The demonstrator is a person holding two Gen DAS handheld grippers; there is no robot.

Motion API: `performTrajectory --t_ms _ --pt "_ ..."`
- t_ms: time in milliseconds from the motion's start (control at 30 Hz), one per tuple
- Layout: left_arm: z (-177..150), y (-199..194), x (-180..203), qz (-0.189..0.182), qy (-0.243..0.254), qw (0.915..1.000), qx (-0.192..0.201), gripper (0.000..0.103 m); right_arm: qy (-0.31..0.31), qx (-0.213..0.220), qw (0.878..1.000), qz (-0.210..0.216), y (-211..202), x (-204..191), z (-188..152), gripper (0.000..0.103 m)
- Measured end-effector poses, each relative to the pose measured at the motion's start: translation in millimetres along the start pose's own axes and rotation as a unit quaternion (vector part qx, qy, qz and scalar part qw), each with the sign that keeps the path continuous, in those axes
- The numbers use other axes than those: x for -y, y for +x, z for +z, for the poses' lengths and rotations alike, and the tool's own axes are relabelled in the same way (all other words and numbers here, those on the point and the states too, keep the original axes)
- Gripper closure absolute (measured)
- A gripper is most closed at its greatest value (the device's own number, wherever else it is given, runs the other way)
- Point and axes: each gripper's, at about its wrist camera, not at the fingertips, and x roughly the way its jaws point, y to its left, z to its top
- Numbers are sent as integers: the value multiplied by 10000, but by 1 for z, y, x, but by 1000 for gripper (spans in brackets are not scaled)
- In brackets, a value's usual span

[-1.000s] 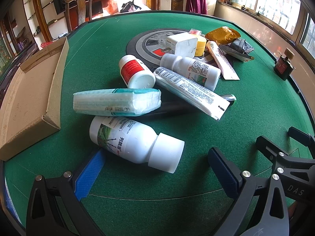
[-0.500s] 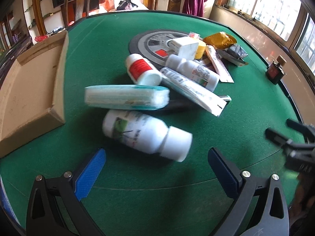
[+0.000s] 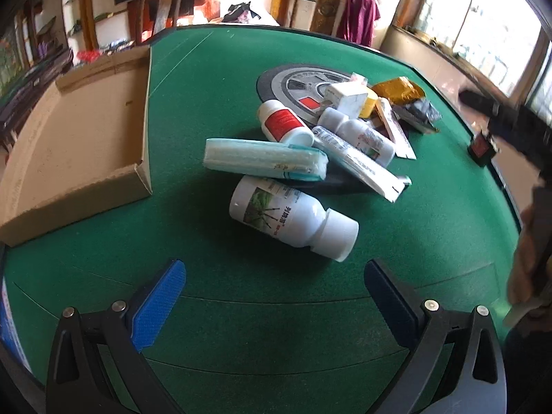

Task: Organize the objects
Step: 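Lower the left tool onto the large white medicine bottle and close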

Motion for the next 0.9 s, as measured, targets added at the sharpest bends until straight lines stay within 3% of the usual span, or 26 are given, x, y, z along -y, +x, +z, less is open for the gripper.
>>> performTrajectory --t_ms 133,267,400,467,500,533,600,667,767,900 --pt "12 4 -14 -81 -648 9979 -1 2 313 -112 9994 23 7 22 6 1" --pt "24 20 -6 -63 -781 9966 -244 3 658 -66 9975 246 -2 33 10 0" --pt "32 22 7 337 -509 9981 -94 5 614 -53 9977 285 -6 27 9 0" --pt "33 22 5 295 -462 9984 -136 6 686 -90 9968 410 -5 29 7 0" --pt "33 21 1 233 -466 9985 -169 11 712 -102 9965 436 -4 29 6 0" --pt "33 19 -3 329 -457 9982 -187 23 739 -128 9961 460 -4 30 6 0" --pt "30 18 -12 475 -339 9978 -314 33 784 -148 9954 527 -2 30 5 0" --pt "25 17 -21 449 -292 9972 -529 34 798 -186 9951 552 0 30 4 0" --pt "19 3 -26 71 -184 9981 -589 34 802 -189 9949 584 1 29 4 0" --pt "16 -5 -18 246 140 9982 -532 28 775 -187 9952 568 2 28 3 0"
